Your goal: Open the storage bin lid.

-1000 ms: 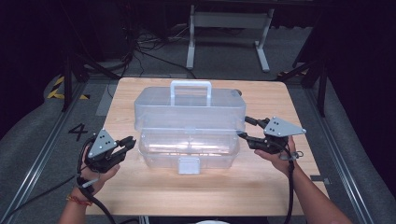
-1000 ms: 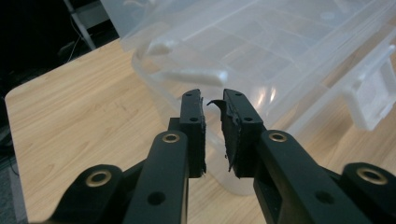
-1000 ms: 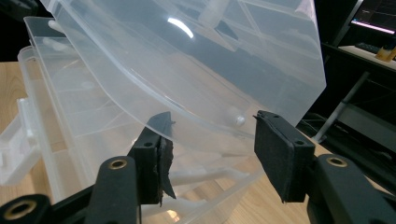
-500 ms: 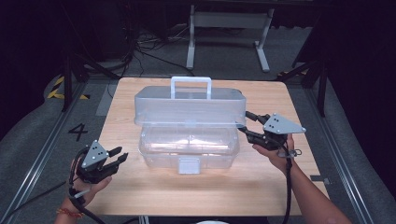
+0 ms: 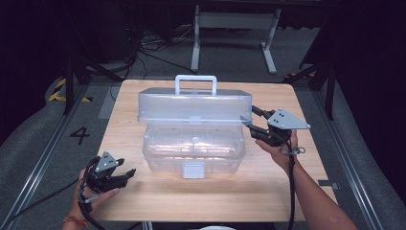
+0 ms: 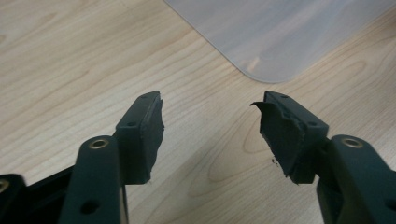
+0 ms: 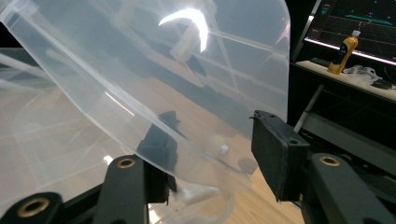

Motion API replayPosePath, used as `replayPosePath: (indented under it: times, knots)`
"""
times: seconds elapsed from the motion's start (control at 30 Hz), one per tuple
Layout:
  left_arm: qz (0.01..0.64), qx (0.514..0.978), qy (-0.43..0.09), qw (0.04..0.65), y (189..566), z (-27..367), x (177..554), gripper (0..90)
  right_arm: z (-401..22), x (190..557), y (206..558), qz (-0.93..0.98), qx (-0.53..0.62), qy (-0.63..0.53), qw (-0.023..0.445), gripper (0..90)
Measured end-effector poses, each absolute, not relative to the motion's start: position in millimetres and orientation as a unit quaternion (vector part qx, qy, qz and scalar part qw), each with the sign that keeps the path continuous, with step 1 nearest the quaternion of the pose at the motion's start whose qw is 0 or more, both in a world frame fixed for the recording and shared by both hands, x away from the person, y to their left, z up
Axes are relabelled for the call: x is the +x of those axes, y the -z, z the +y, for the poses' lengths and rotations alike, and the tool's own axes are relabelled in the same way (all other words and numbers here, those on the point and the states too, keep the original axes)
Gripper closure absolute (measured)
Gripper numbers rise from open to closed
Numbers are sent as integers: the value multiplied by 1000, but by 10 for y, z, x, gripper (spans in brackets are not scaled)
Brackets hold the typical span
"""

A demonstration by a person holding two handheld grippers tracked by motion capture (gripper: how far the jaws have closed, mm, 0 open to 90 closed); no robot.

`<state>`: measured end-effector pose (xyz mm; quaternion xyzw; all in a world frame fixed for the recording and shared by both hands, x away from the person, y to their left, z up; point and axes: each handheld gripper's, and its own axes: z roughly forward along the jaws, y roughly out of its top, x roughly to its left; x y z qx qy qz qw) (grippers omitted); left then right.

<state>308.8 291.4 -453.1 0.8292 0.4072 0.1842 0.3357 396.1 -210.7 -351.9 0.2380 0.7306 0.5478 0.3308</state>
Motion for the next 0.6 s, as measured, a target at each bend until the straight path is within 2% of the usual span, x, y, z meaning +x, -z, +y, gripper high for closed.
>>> replayPosePath:
  times: [0.43,0.6]
  knots:
    - [420,831,-151,331,4703,2903,3122,301,-2091,4055,3384,723,246,-547,342,556]
    - [411,840,-149,320,4765,2854,3124,242,-2082,4122,3335,720,250,-547,348,571]
